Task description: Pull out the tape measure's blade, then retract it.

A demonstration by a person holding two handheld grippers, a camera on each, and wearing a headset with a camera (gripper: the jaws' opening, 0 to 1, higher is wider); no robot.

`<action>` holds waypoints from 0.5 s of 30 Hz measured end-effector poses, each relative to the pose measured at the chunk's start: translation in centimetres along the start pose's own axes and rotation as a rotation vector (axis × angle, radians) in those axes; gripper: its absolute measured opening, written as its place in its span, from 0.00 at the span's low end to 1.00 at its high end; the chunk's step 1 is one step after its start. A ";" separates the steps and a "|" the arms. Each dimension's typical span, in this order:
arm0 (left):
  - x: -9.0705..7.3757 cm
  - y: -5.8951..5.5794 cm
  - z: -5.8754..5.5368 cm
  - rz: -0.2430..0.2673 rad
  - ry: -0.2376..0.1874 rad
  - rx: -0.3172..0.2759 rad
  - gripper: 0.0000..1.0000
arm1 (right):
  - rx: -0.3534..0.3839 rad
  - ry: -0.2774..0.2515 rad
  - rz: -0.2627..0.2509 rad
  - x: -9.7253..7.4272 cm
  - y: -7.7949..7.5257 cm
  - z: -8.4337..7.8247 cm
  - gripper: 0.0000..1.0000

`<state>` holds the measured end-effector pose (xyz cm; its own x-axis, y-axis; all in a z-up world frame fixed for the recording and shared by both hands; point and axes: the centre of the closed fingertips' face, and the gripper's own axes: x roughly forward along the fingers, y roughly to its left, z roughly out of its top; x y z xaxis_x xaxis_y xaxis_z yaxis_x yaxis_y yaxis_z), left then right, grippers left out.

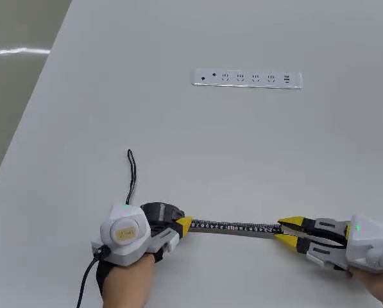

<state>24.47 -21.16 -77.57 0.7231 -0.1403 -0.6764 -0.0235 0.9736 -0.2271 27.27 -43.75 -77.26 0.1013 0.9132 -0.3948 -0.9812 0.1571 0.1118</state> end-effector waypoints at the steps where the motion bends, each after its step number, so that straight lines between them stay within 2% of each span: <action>1: 0.0 0.0 0.0 0.000 0.000 0.000 0.66 | 0.001 0.001 0.001 0.1 0.0 0.0 0.13; 15: 0.0 0.0 0.0 0.000 -0.001 0.001 0.66 | 0.000 -0.006 0.025 2.2 0.8 0.9 0.13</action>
<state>24.45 -21.18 -77.61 0.7240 -0.1404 -0.6753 -0.0227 0.9737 -0.2268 26.81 -41.27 -77.24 0.0781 0.9190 -0.3864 -0.9834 0.1346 0.1213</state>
